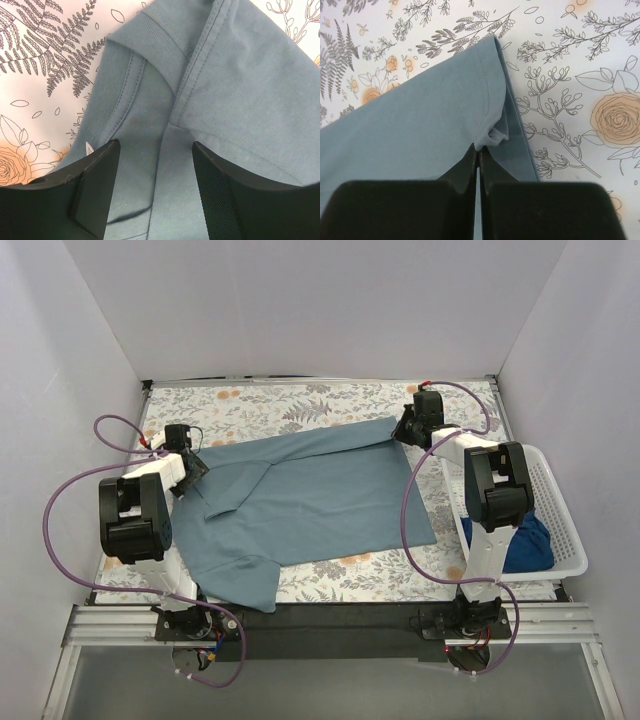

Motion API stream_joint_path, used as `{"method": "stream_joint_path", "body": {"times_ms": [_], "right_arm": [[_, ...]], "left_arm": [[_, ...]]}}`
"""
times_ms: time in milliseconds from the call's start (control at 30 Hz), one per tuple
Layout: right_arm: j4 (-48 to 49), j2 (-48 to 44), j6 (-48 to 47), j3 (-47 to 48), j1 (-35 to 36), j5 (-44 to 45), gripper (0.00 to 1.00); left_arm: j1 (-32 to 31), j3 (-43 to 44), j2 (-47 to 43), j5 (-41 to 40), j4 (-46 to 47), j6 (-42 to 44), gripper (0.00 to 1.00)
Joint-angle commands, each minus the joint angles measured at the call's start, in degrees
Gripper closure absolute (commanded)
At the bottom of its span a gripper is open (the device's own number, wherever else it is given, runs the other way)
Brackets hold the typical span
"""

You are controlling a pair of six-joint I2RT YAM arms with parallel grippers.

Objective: Fold and stack the t-shirts
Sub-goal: Fold the tshirt

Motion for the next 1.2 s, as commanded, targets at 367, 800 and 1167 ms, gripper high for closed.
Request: {"method": "stream_joint_path", "body": {"times_ms": [367, 800, 1167], "right_arm": [[0.89, -1.23, -11.12, -0.77, -0.28, -1.05, 0.93], [-0.6, -1.4, -13.23, -2.88, -0.28, 2.74, 0.76], [-8.42, -7.2, -13.67, 3.25, 0.95, 6.18, 0.57]], "left_arm": [[1.21, 0.91, 1.99, -2.73, -3.82, -0.42, 0.41], [1.3, 1.17, 2.26, -2.2, -4.09, -0.77, 0.41], [1.3, 1.09, 1.73, -2.11, -4.09, -0.86, 0.41]]}}
